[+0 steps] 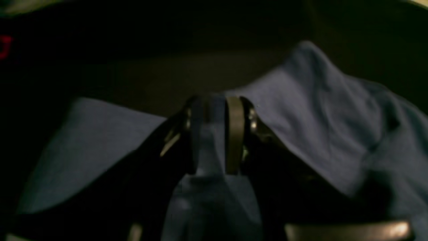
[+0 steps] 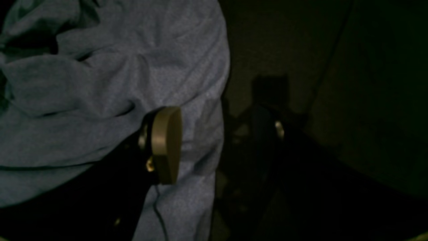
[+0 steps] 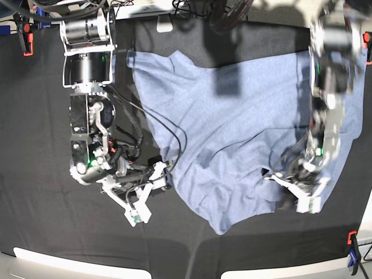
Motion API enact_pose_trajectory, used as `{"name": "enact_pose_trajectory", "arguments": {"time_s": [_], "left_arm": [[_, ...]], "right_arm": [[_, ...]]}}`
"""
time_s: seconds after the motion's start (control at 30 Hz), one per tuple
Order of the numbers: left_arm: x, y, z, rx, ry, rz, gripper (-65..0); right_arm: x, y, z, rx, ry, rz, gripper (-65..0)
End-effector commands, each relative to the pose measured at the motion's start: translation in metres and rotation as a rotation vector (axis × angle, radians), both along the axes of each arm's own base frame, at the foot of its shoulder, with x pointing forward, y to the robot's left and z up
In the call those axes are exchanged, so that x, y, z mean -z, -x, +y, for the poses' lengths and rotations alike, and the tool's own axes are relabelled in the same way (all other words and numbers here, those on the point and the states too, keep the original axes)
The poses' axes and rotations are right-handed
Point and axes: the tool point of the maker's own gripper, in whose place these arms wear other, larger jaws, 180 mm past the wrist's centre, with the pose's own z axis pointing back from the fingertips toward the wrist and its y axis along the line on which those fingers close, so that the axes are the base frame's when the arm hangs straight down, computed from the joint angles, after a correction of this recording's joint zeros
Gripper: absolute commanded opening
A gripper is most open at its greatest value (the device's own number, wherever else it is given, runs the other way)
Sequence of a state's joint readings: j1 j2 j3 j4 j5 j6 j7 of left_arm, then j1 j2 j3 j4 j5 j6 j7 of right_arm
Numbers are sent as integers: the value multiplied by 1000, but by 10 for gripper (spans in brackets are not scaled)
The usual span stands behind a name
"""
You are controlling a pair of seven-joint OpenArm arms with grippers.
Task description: Layout the t-shirt on the table in an organized manner, then fold the t-shirt properly
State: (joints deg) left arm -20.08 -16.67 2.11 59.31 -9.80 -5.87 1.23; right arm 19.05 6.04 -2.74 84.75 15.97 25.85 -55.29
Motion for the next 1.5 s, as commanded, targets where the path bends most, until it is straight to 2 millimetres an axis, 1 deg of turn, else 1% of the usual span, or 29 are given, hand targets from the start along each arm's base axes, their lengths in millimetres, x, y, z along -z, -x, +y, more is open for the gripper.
{"name": "enact_pose_trajectory", "arguments": {"time_s": [0.0,0.07,0.13,0.27,0.37,0.5,0.57,0.6,0.7,0.77,0.83,0.9,1.0,1.13,1.47], "left_arm": [[-24,-5,10,-42,-33,-56,-540],[-19,8,21,-110,-62,-27,-540],[-16,21,29,-132,-97,-13,-540],[-12,49,46,-156,-155,7,-540],[-9,73,70,-221,-136,21,-540],[-6,108,108,-339,-15,27,-540],[-3,125,122,-367,3,37,-540],[-1,132,123,-354,2,44,-540],[8,147,120,-295,11,70,-540],[12,154,119,-293,44,74,-540],[16,159,119,-296,63,82,-540],[17,159,117,-284,71,87,-540],[17,158,107,-230,79,85,-540],[15,156,101,-198,83,80,-540],[15,156,101,-198,83,80,-540]], "right_arm": [[-23,-13,2,-3,-22,-71,-325],[-22,-13,2,-2,-22,-69,-325],[-18,-13,1,6,-26,-55,-325],[6,-13,-4,37,-33,20,-325],[15,-13,-5,43,-35,50,-325],[15,-15,-5,45,-41,47,-325],[17,-15,-5,46,-41,51,-325],[18,-15,-5,47,-41,55,-325],[21,-14,-4,47,-44,65,-325],[23,-13,1,43,-53,71,-325],[22,-13,10,35,-71,73,-325],[19,-13,21,27,-94,64,-325],[13,-19,32,29,-132,21,-325],[17,-27,29,40,-112,7,-325],[37,-57,25,62,-108,131,-325]]}}
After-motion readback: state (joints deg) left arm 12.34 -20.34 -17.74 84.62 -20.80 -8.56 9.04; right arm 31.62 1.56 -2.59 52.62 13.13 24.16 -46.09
